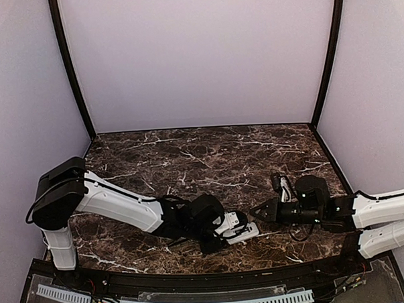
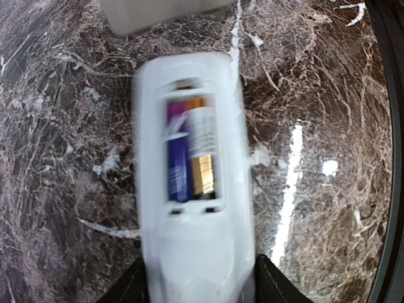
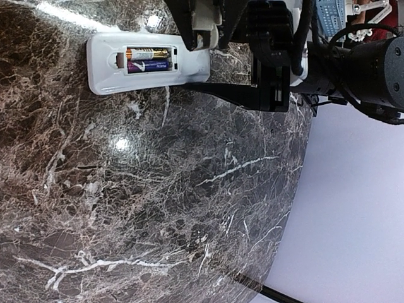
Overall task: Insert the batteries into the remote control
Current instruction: Adjust the remote control without the battery cover at the center of the board.
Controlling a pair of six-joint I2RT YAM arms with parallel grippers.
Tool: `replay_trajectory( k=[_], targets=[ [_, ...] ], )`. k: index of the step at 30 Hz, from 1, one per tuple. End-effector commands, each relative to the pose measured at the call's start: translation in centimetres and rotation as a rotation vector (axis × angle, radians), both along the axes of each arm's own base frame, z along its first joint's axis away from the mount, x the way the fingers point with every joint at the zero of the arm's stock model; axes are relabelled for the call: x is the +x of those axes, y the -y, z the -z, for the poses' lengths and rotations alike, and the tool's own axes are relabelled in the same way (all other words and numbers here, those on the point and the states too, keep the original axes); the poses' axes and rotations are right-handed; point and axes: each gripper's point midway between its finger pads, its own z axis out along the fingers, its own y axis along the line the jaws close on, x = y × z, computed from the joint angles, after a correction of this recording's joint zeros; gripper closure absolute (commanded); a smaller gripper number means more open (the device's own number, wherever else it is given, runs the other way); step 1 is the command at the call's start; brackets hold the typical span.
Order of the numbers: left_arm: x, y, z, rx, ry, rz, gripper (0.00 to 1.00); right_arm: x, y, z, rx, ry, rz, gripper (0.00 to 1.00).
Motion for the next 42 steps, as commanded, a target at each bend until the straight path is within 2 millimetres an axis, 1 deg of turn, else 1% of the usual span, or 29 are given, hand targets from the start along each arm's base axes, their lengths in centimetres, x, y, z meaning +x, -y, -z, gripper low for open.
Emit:
replay_trajectory(
  k=[1, 2, 9, 11, 13, 15, 17, 18, 20, 21, 23, 24, 25, 26, 27, 28, 30, 33, 34, 36, 37, 42],
  targets=[
    [-1.8, -3.1, 2.6, 0.162, -0.126, 0.005, 0.50, 0.2, -0.8, -0.8, 0.040, 0.016, -0.026, 1.00],
    [-1.9, -3.5, 2.8, 0.180, -0.143, -0.011, 0.54, 0.2, -1.0, -0.7, 0.043, 0.013, -0.029, 1.00],
    [-2.5, -6.3, 3.8, 0.247, -0.233, -0.172, 0.73, -0.2, -2.2, 0.4, 0.065, -0.022, -0.072, 1.00],
    [-2.7, -7.2, 4.0, 0.252, -0.255, -0.243, 0.75, -0.2, -2.7, 0.6, 0.091, -0.032, -0.082, 1.00],
    [-2.2, -8.4, 4.0, 0.255, -0.233, -0.335, 0.75, -0.3, -3.5, 0.9, 0.105, -0.038, -0.099, 1.00],
    [-2.5, -9.3, 4.0, 0.248, -0.242, -0.415, 0.75, -0.2, -4.7, 0.9, 0.109, -0.031, -0.124, 1.00],
    [-3.0, -10.1, 4.2, 0.256, -0.239, -0.446, 0.74, -0.1, -5.7, 1.3, 0.100, -0.029, -0.151, 1.00],
    [-3.3, -10.1, 4.2, 0.259, -0.236, -0.445, 0.73, -0.1, -6.2, 1.4, 0.108, -0.026, -0.161, 1.00],
    [-3.7, -10.2, 4.5, 0.265, -0.231, -0.450, 0.66, 0.0, -6.9, 2.1, 0.125, -0.035, -0.166, 1.00],
    [-3.7, -10.2, 4.5, 0.267, -0.229, -0.453, 0.64, 0.1, -7.3, 2.1, 0.141, -0.038, -0.167, 1.00],
    [-3.8, -10.3, 4.8, 0.275, -0.231, -0.456, 0.55, 0.1, -8.2, 2.2, 0.164, -0.038, -0.186, 1.00],
    [-3.8, -10.3, 4.8, 0.274, -0.231, -0.458, 0.48, 0.1, -8.6, 2.3, 0.169, -0.041, -0.196, 1.00],
    [-3.8, -10.4, 4.7, 0.271, -0.230, -0.463, 0.45, 0.2, -9.0, 2.4, 0.173, -0.045, -0.200, 1.00],
    [-3.8, -10.4, 4.6, 0.268, -0.229, -0.464, 0.39, 0.2, -9.2, 2.4, 0.178, -0.049, -0.200, 1.00],
    [-3.7, -10.5, 4.3, 0.259, -0.227, -0.467, 0.37, 0.3, -9.4, 2.5, 0.181, -0.052, -0.199, 1.00],
    [-3.7, -10.5, 4.1, 0.250, -0.225, -0.467, 0.31, 0.2, -9.4, 2.7, 0.183, -0.054, -0.197, 1.00],
    [-3.8, -10.5, 3.7, 0.232, -0.225, -0.460, 0.24, 0.1, -9.3, 2.9, 0.186, -0.058, -0.190, 1.00],
    [-4.1, -10.4, 2.9, 0.196, -0.233, -0.431, 0.19, 0.0, -8.9, 3.2, 0.185, -0.068, -0.174, 1.00],
    [-4.2, -10.0, 2.6, 0.172, -0.243, -0.418, 0.18, 0.0, -8.8, 3.3, 0.185, -0.075, -0.172, 1.00],
    [-4.6, -10.0, 2.2, 0.140, -0.248, -0.386, 0.17, -0.4, -8.7, 3.6, 0.186, -0.100, -0.166, 1.00],
    [-4.6, -9.8, 1.7, 0.118, -0.247, -0.378, 0.17, -0.6, -8.7, 3.7, 0.188, -0.108, -0.161, 1.00],
    [-4.8, -9.7, 1.6, 0.095, -0.238, -0.345, 0.18, -1.0, -9.1, 4.3, 0.183, -0.130, -0.151, 1.00]
  ],
)
